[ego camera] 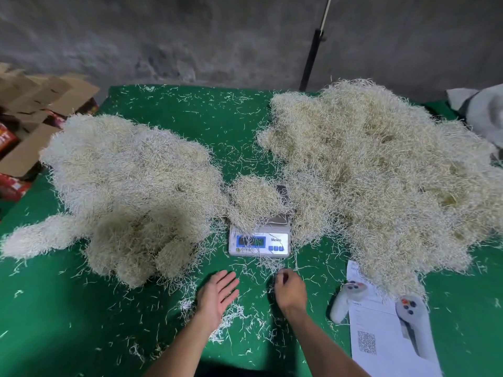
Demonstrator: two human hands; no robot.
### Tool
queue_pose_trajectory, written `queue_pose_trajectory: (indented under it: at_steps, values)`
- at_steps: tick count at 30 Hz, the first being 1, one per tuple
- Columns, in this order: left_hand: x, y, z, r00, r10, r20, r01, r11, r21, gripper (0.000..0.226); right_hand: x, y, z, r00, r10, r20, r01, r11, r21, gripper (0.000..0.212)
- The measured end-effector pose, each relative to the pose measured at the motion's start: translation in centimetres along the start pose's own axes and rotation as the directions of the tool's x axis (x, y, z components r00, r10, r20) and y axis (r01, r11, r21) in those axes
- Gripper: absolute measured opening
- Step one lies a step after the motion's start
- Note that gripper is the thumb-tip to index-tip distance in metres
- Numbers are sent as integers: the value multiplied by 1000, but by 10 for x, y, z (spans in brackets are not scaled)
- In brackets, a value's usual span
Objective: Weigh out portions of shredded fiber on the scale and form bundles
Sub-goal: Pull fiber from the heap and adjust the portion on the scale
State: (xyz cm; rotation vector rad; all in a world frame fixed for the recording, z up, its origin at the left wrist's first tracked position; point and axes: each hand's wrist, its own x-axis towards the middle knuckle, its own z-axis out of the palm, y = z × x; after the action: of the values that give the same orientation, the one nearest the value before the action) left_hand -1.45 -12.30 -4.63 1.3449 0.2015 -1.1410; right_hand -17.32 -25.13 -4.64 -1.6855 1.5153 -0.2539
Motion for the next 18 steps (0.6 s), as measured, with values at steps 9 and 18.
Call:
queue_pose_trajectory:
  at_steps: [9,18]
  values:
    - [24,98,76,959,282,23,-283,954,99,39,68,-119,-47,907,-224,-357,330,905,269,15]
    - [57,139,149,985,160,60,-169,964,204,40,109,-190,-28,923,-364,120,313,896,315,71]
